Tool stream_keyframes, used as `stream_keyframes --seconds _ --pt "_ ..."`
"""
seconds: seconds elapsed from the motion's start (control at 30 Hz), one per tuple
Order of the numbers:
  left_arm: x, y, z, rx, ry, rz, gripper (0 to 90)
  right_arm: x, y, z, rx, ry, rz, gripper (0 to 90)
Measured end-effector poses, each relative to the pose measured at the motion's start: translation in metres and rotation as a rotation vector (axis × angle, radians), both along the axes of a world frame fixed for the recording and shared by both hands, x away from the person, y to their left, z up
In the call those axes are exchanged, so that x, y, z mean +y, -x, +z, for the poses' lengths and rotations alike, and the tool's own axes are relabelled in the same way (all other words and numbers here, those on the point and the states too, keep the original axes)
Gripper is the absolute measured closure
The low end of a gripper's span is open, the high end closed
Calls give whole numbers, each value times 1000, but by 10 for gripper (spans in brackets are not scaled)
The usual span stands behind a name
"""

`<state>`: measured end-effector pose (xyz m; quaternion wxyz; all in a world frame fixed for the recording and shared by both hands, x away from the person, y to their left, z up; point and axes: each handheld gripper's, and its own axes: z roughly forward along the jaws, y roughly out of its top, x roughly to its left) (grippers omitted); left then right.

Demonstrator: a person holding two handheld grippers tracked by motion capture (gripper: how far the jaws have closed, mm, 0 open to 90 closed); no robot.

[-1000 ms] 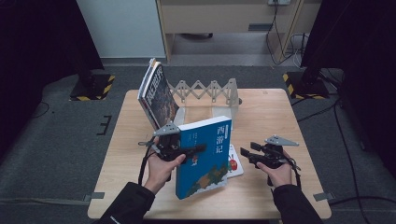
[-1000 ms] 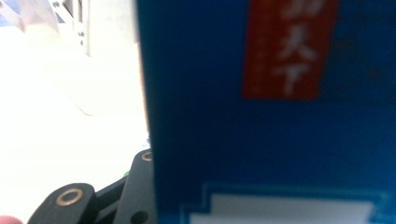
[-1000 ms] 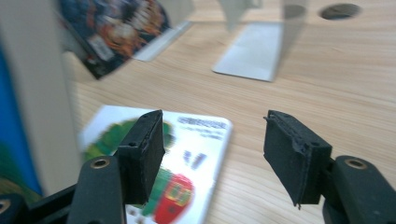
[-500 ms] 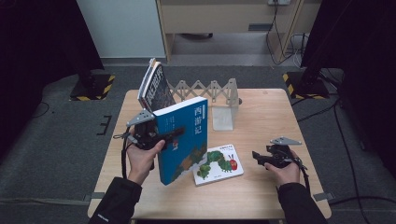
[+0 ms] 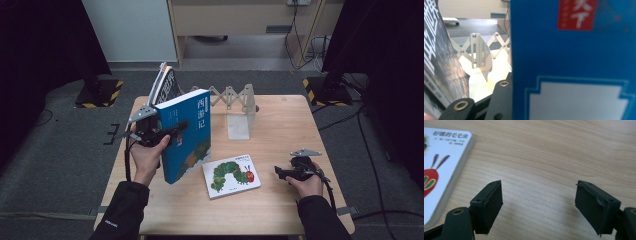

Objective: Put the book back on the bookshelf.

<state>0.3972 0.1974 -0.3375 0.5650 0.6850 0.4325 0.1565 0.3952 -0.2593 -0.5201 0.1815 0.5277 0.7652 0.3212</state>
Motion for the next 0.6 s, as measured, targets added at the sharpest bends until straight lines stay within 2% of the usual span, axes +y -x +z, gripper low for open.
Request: stream_keyframes --seconds 0.13,0.3,0.43,0.6 --pt "-5 -10 3 -10 16 17 606 -2 -1 -3 6 9 -7 207" --pt "-14 -22 4 -27 9 39 606 -1 -2 -7 17 20 5 174" --pt "-18 -33 3 -20 7 54 606 0 -2 -9 19 24 5 166" --pt "-20 -47 -1 -12 30 75 606 0 -2 -11 0 52 10 133"
